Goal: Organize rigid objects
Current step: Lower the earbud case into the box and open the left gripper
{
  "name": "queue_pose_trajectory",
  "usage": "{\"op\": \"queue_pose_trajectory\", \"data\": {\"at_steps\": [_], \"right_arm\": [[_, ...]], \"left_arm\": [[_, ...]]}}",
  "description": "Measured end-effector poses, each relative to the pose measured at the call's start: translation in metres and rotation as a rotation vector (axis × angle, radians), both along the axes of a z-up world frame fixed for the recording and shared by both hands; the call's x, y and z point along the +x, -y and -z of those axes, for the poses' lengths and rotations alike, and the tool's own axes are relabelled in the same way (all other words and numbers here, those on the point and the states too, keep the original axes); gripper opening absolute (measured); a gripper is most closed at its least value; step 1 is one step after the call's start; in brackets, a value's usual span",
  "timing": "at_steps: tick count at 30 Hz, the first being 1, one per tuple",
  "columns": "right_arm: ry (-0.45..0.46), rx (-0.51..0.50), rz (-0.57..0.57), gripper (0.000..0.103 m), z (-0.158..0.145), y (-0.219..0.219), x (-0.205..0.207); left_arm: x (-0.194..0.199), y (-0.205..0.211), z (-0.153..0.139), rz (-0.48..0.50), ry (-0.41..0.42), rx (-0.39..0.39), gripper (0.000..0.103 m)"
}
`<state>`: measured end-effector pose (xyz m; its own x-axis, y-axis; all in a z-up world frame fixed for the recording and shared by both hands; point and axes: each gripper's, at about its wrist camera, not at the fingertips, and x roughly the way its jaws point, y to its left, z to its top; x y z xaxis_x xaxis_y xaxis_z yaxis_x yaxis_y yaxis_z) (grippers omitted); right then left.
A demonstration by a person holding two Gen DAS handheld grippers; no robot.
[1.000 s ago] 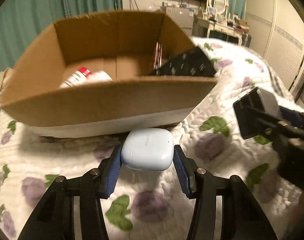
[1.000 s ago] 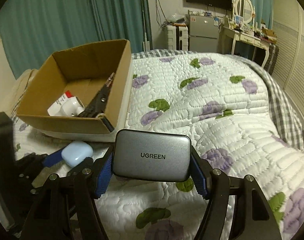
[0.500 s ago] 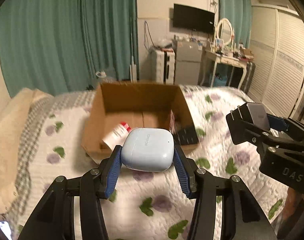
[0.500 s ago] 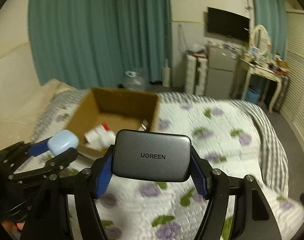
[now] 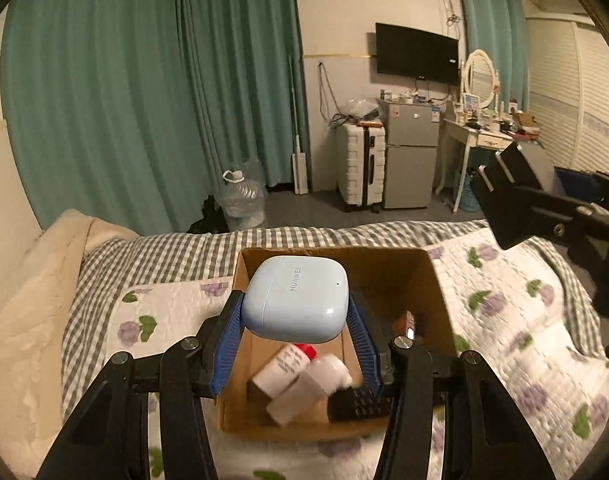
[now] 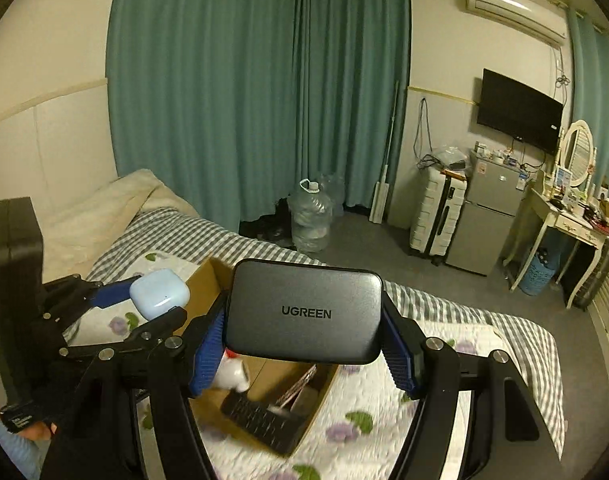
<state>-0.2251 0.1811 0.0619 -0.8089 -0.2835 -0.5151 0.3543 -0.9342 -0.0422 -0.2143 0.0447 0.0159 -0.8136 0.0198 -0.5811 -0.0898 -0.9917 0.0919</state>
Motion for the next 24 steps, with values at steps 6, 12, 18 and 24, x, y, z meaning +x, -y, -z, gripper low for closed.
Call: {"op": "queue_pose_trajectory", "data": {"at_steps": [6,12,18,24], "right_arm": [[0.053,-0.027,0.000,0.068,0.032,-0.006,-0.043],[0.118,-0.006,-0.009,0.068,0.060,-0.008,-0.069],[0.139,0.004,-0.026,0.068,0.069,-0.008,-0.076],[0.147,-0.011,-0.023,0.068,0.066,-0.008,-0.069]], "left_arm": [[-0.046,-0.012,0.041,0.004,0.074,-0.031,0.052],[-0.072,-0.017,0.079,-0.009,0.141,-0.043,0.052],[-0.078,-0.016,0.094,0.004,0.183,-0.027,0.054],[-0.067,-0.013,0.079,0.006,0.137,-0.001,0.067]]}}
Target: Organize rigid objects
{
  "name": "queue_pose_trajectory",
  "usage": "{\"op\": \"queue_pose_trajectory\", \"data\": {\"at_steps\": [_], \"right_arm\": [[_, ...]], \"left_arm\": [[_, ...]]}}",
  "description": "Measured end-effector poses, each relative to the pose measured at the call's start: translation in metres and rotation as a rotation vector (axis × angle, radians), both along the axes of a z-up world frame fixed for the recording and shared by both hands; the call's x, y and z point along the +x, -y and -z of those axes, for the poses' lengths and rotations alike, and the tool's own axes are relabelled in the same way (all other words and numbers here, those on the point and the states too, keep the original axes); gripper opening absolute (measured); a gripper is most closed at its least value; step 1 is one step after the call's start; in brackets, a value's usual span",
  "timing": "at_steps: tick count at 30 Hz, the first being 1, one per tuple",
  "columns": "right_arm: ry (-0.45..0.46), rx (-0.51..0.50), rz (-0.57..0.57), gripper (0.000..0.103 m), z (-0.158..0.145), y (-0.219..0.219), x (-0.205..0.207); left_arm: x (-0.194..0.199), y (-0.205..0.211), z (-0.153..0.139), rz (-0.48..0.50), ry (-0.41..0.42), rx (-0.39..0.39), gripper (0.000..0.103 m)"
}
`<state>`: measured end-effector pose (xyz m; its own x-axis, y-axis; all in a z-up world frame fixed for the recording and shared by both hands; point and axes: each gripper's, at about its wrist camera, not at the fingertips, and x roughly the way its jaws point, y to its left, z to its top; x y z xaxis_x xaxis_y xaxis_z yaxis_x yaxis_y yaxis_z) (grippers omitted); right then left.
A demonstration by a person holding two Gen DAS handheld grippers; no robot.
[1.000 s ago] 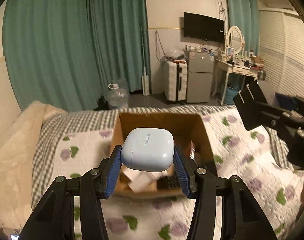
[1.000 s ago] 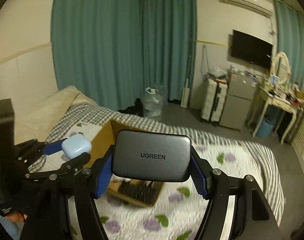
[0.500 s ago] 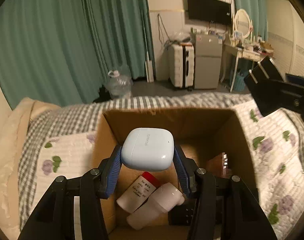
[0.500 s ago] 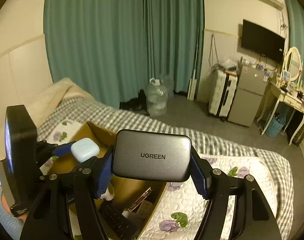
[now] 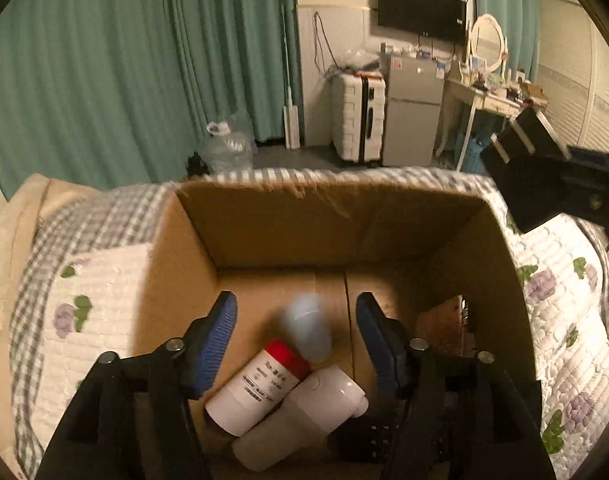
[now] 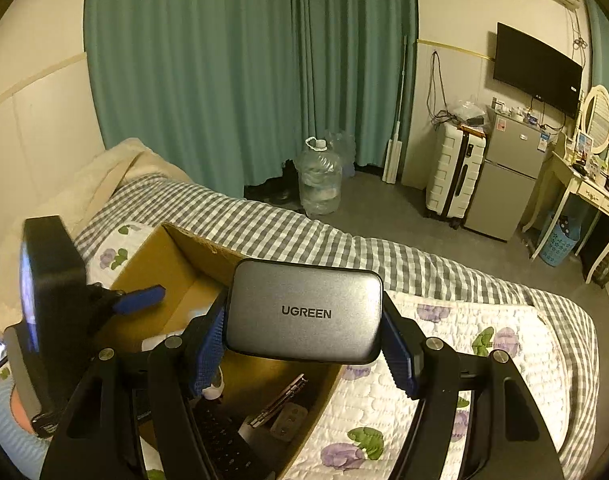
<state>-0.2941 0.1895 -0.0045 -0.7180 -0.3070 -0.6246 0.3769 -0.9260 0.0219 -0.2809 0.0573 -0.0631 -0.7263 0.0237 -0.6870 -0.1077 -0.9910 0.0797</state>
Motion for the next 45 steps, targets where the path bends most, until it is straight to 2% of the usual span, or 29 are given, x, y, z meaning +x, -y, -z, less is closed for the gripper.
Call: {"op": "queue_pose_trajectory", "data": {"at_steps": [3,9,15,25,27,33,37,41,45], "right_arm": [[-0.005,-0.008,0.004,0.068,-0.005,0.002,0.003],[0.053,0.010,-0.020,0.068,0.010,0.019,-0.004],[0.125,0.074,-0.015,0.068,0.047,0.036,-0.019],[0.191,0.093,-0.017,0.070,0.072,0.050,-0.038],[0.153,0.097,-0.001,0.077,0.065,0.049,-0.035],[0.110,0.073,0.045,0.078,0.040,0.039,-0.019],[0.061,0.065,0.082,0.079,0.008,0.027,0.010],[-0.042,0.059,0.108,0.083,-0.036,0.018,0.058],[-0.144,0.051,0.120,0.091,-0.074,0.014,0.110]], "left_arm": [[0.009,0.004,-0.016,-0.014,-0.044,-0.026,0.067],[0.029,0.025,-0.037,-0.045,-0.097,-0.007,0.068],[0.031,0.039,-0.030,-0.074,-0.101,-0.008,0.068],[0.029,0.042,-0.022,-0.072,-0.119,-0.005,0.068],[0.031,0.042,-0.022,-0.073,-0.125,-0.003,0.068],[0.047,0.039,-0.042,-0.074,-0.169,-0.011,0.068],[0.076,0.036,-0.083,-0.068,-0.255,-0.011,0.068],[0.120,0.032,-0.133,-0.057,-0.377,-0.023,0.069],[0.164,0.035,-0.177,-0.071,-0.498,0.026,0.077]]}}
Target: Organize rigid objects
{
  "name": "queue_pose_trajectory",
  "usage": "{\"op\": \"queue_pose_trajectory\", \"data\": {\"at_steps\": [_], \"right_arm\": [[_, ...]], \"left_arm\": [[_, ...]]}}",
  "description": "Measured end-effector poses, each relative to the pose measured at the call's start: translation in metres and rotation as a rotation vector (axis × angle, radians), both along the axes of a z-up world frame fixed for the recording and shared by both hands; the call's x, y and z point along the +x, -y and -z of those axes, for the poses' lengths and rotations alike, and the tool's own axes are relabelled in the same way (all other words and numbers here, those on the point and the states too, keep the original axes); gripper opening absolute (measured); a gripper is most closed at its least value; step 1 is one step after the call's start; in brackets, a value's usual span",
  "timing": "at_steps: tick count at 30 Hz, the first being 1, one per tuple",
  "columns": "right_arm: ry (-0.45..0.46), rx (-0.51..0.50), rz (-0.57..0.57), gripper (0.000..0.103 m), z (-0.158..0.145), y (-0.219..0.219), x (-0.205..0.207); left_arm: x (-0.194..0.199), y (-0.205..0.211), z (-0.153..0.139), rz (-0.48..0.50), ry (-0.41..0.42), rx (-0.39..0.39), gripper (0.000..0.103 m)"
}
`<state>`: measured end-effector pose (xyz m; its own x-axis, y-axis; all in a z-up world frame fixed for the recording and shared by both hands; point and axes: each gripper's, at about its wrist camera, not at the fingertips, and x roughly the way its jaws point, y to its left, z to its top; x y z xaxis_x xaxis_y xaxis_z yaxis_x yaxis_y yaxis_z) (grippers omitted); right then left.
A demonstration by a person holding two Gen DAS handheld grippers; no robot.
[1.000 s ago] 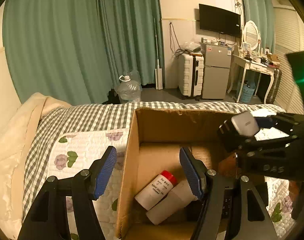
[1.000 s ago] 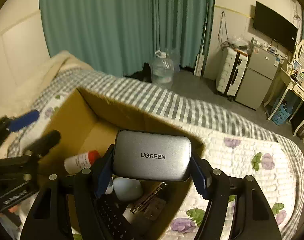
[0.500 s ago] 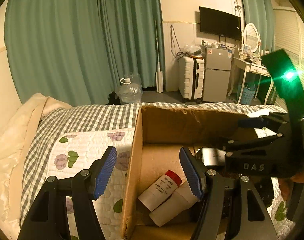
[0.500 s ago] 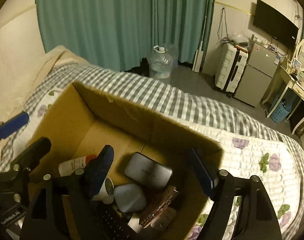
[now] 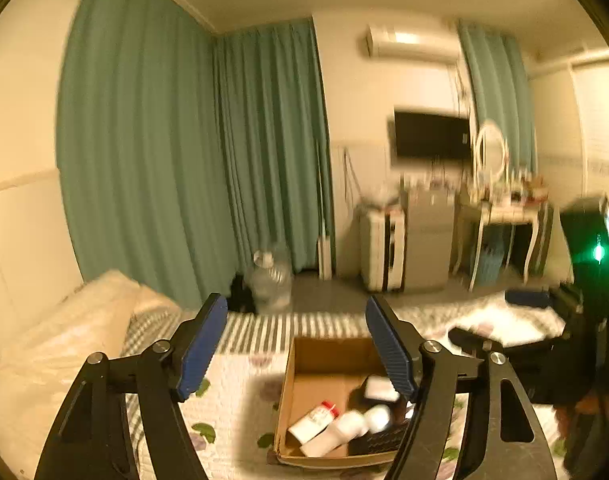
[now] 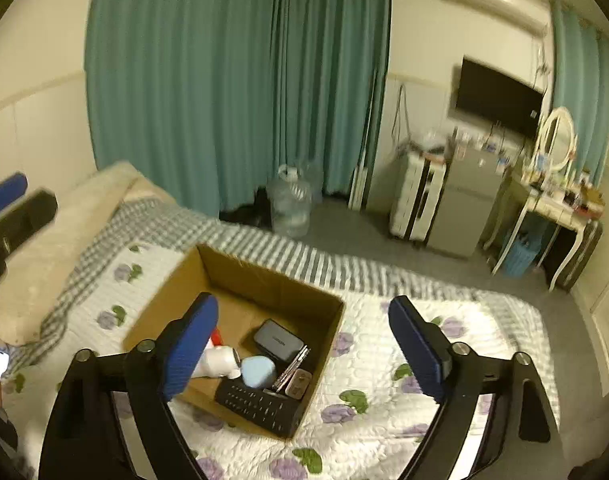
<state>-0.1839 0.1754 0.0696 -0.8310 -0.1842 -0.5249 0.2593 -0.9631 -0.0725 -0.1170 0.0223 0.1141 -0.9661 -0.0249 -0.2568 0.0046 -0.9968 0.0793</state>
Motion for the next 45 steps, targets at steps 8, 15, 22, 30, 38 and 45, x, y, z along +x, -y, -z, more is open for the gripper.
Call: {"op": "queue_pose_trajectory", "data": {"at_steps": [8,15,22,30,38,45], "right_arm": [[-0.156,0.027,0.044,0.103,-0.047,-0.006,0.091],[-0.231,-0.050,0.072,0.103,-0.046,-0.019,0.134],[-0.240,-0.133,0.103,0.103,0.009,-0.020,0.132],[-0.121,-0.096,0.122,0.103,0.085,-0.013,0.100],[-0.095,-0.061,0.145,0.103,0.102,-0.006,0.090],[-0.088,-0.065,0.147,0.103,0.103,-0.006,0.091]], "left_arm": [[0.066,0.007,-0.036,0.028,-0.094,0.036,0.082],[0.089,0.011,-0.018,0.038,-0.100,0.012,0.082],[0.081,0.012,0.049,-0.020,-0.021,-0.029,0.082],[0.052,0.020,0.116,-0.061,0.111,-0.005,0.082],[0.047,0.025,0.127,-0.059,0.149,0.009,0.082],[0.046,0.023,0.127,-0.049,0.152,0.006,0.082]]}}
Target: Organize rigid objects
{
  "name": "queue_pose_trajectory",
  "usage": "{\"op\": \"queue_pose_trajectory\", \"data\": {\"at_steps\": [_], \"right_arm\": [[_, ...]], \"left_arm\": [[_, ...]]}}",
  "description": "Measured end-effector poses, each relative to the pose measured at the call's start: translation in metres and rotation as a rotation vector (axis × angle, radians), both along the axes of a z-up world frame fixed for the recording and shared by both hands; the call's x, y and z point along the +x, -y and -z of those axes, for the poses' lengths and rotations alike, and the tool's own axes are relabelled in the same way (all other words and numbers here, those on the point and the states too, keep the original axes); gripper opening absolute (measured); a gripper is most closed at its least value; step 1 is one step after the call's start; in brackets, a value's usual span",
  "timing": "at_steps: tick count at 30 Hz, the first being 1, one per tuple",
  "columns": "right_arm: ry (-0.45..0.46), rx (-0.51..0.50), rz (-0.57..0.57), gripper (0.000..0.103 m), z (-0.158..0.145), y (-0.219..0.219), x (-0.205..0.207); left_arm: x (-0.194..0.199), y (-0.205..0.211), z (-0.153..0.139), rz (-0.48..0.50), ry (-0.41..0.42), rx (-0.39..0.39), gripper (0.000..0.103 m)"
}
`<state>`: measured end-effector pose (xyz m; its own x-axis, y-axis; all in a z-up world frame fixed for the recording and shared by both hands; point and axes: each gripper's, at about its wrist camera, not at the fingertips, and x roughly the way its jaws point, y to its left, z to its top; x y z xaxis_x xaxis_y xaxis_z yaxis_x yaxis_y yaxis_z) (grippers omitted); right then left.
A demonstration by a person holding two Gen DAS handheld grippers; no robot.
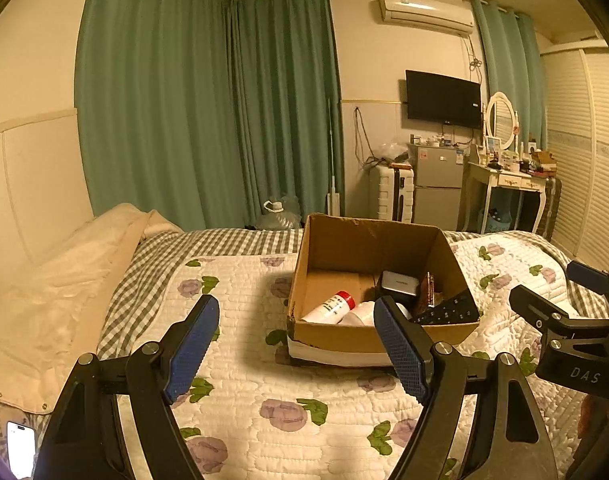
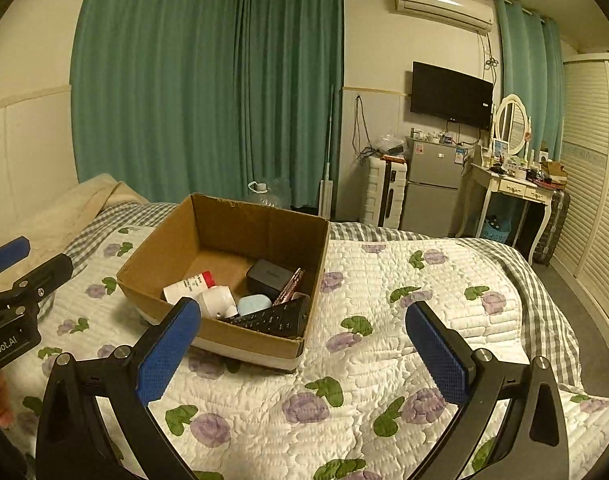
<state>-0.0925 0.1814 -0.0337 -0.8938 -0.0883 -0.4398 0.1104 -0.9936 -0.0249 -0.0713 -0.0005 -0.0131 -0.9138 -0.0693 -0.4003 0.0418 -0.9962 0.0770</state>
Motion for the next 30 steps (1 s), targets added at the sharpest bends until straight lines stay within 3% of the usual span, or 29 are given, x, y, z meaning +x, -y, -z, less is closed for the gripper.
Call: {"op": "queue_pose_trajectory", "data": {"at_steps": [30], "right_arm": [[0.018,0.003,0.004,0.103,0.0032,0.0048,-0.0004]], "left_arm": [[-0.0016,-0.0056,0.0057,0.017,0.008,-0.001,0.082]]}}
